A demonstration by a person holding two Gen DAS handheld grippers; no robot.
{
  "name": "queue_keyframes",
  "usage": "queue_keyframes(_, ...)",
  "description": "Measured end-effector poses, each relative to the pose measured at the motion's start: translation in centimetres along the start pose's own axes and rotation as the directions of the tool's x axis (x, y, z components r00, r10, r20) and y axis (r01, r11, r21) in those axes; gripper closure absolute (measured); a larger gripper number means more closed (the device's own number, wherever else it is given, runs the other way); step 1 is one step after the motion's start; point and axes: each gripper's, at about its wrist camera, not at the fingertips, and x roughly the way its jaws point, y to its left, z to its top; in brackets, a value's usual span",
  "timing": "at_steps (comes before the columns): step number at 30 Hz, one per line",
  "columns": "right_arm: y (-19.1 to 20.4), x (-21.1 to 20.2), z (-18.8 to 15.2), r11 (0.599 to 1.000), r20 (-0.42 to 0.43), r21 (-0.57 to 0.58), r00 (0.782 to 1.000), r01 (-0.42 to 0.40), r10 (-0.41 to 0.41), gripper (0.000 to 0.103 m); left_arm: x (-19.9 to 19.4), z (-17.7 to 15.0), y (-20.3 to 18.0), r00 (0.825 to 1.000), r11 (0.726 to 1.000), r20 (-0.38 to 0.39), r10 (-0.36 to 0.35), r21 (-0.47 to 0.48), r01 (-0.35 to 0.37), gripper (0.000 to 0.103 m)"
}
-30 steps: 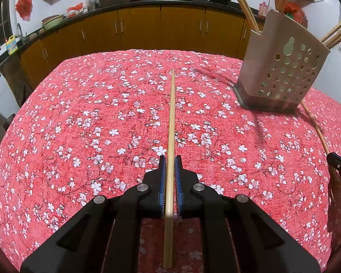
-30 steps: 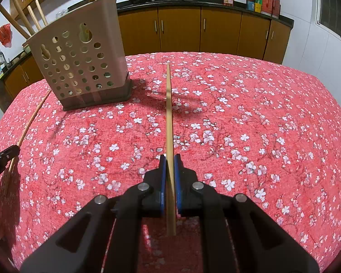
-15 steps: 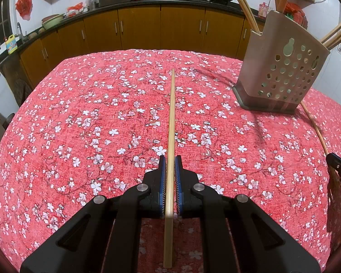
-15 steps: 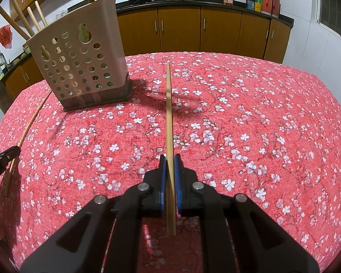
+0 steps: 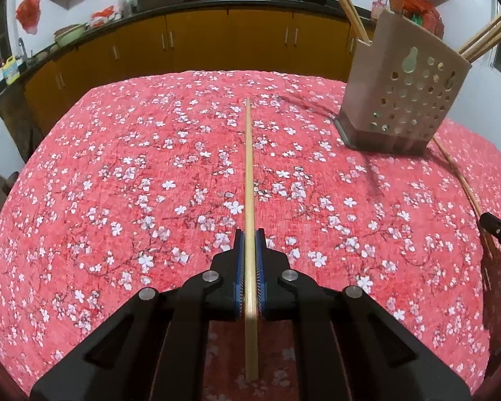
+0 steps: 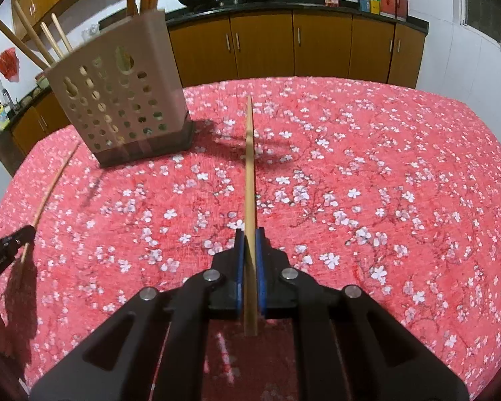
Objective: Organize utensils
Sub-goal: 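Hold the chopsticks closed in both tools and lift them off the cloth, then turn the left tool's chopstick upright over the holder while the right tool does likewise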
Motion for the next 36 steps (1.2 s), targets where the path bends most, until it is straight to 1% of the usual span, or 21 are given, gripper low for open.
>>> queue_keyframes(7,-0.4,-3.8,1.4,1.000,0.106,0.007,0.994,-0.008,0.007,0.095,-3.2,0.8,0.8,0.998,1.000,0.061,-0.024,-0.009,0.024,0.096)
queue_keyframes(10,-0.8,-5.4,2.2,1.000,0.146,0.013,0.989,-0.009,0.007,0.095,-4.9,1.5,0.6,0.994,0.999,0.102,-0.041,-0.006,0.042,0.096)
queue_keyframes(13,-0.9,-7.1,3.1,1.000,0.202,0.017,0.979,-0.014,0.011,0.095,-6.9,2.2,0.7,0.987,0.998,0.149,-0.063,-0.010,0.065,0.096)
queue_keyframes(19,-0.8,-10.1,4.5,0.999,0.300,0.014,0.954,-0.029,0.024,0.095,-9.4,4.5,1.1,0.964,0.991,0.241,-0.113,-0.037,0.126,0.096)
queue_keyframes(22,-0.7,-11.3,5.1,0.999,0.335,0.010,0.942,-0.036,0.031,0.095,-10.5,5.2,1.3,0.953,0.989,0.276,-0.125,-0.042,0.142,0.096)
queue_keyframes(25,-0.7,-11.9,5.5,0.999,0.355,0.002,0.934,-0.037,0.034,0.095,-11.4,5.8,1.1,0.944,0.987,0.303,-0.133,-0.042,0.153,0.096)
queue_keyframes(29,-0.6,-12.2,6.1,0.999,0.366,-0.007,0.930,-0.044,0.044,0.095,-11.9,6.4,0.9,0.937,0.988,0.322,-0.137,-0.026,0.153,0.096)
queue_keyframes(31,-0.3,-12.9,6.6,0.998,0.380,-0.020,0.923,-0.052,0.056,0.095,-12.4,6.8,0.8,0.932,0.987,0.331,-0.145,-0.016,0.159,0.096)
queue_keyframes(34,0.0,-14.8,7.8,0.996,0.414,-0.044,0.906,-0.072,0.084,0.095,-13.7,7.7,0.4,0.918,0.986,0.362,-0.159,0.010,0.167,0.096)
queue_keyframes(36,0.3,-16.2,8.6,0.994,0.437,-0.059,0.892,-0.095,0.111,0.095,-14.9,8.4,-0.2,0.905,0.984,0.390,-0.173,0.032,0.174,0.096)
